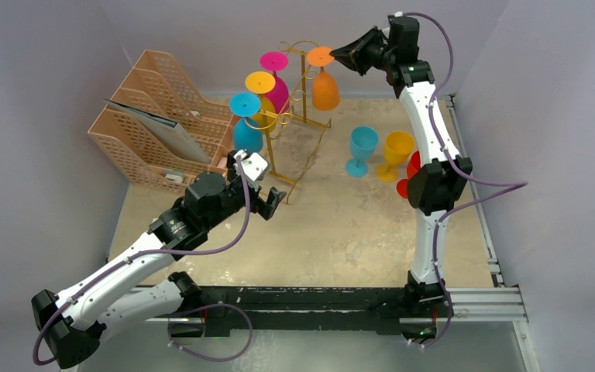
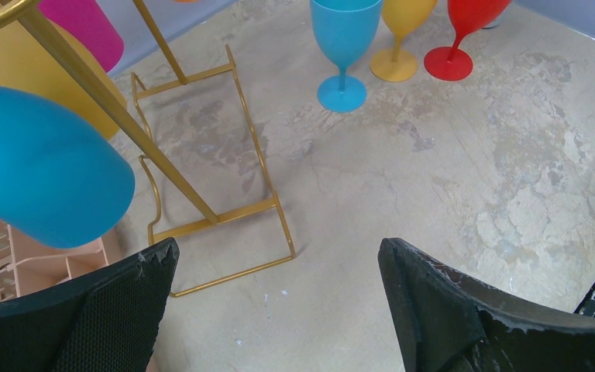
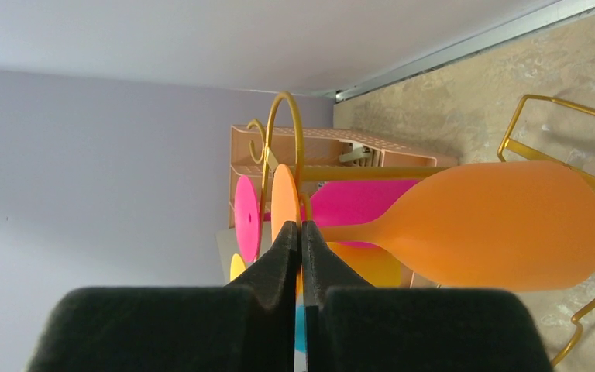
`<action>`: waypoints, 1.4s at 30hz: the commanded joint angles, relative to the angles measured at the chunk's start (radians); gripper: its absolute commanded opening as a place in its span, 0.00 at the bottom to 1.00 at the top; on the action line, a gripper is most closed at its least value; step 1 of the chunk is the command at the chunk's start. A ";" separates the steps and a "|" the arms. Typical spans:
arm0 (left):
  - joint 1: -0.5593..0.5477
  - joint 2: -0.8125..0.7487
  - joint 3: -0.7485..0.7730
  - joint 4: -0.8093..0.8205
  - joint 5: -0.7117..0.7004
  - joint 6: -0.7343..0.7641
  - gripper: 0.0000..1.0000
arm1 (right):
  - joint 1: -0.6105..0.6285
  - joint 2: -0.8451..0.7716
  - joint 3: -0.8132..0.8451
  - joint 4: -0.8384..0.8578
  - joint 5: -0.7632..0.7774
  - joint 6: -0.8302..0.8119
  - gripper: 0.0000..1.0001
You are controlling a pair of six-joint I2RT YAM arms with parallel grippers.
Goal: Take the wine glass off the wine glass rack
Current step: Pick up the wine glass from the wine rack.
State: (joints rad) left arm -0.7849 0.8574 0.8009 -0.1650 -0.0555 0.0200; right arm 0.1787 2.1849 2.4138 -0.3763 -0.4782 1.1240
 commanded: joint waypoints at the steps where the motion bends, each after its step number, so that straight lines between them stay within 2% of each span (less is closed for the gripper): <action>1: 0.003 -0.019 0.041 0.022 0.014 -0.006 1.00 | 0.007 -0.063 0.033 0.003 -0.034 0.026 0.00; 6: 0.003 -0.019 0.042 0.015 0.015 -0.012 1.00 | 0.001 -0.075 -0.031 0.098 -0.067 0.121 0.00; 12: 0.002 -0.025 0.042 0.005 0.014 -0.012 1.00 | -0.001 -0.078 -0.046 0.120 -0.055 0.152 0.00; 42: 0.003 -0.018 0.049 0.010 0.019 -0.012 1.00 | -0.012 -0.154 -0.139 0.125 0.032 0.126 0.00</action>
State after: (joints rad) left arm -0.7849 0.8467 0.8013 -0.1745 -0.0479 0.0193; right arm 0.1688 2.0899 2.2803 -0.2855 -0.4557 1.2564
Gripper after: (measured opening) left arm 0.998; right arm 0.008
